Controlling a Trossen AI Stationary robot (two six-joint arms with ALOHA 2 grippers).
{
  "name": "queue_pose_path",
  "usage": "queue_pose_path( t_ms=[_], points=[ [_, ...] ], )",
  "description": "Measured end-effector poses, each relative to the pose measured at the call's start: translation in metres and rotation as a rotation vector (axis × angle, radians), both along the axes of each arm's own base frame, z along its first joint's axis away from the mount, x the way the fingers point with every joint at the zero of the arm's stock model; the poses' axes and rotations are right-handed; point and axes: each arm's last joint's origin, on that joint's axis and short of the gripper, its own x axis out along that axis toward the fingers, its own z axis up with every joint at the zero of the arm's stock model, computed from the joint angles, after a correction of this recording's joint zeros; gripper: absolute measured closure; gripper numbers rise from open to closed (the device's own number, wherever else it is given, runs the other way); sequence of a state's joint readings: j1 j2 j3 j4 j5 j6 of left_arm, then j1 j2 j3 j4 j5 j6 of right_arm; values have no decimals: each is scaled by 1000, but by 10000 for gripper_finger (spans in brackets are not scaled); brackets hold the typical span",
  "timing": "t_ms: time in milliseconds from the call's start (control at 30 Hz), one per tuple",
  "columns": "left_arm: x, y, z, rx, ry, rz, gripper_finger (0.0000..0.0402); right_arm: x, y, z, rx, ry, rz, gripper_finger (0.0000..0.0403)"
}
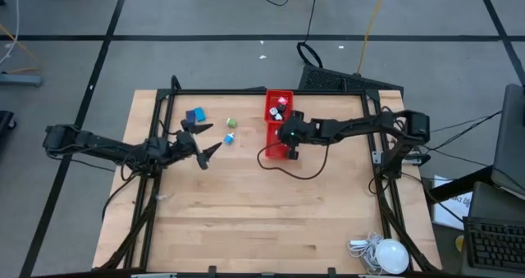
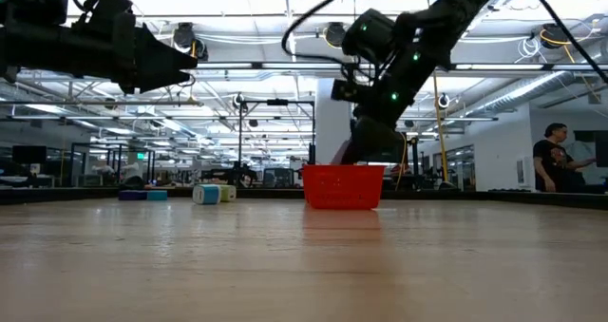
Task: Pick & Place Office items
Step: Put the purple digital clock into the bottom red basket, then put the blue digital clock into the bottom red basket
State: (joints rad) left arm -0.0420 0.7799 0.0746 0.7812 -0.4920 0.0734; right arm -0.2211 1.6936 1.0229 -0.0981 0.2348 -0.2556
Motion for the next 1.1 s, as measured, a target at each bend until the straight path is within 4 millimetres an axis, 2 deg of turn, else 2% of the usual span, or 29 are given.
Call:
queue_pose_path(
  t_ms=[233,500,633,800,1000,1100],
  points=[
    [0,0,0,0,0,1,18,4,-1,-11,4,17,0,308],
    [0,0,0,0,0,4,21,3,1,-5,57,-21,19,289],
    [0,0,0,0,0,4,30,1,7,11,200,-105,145,291],
    [0,0,0,0,0,4,36,-7,15,43,300,-228,290,298],
    [0,0,0,0,0,4,25,-22,21,79,316,-348,410,303],
    [0,0,0,0,1,4,19,-31,23,88,302,-378,421,305]
  ],
)
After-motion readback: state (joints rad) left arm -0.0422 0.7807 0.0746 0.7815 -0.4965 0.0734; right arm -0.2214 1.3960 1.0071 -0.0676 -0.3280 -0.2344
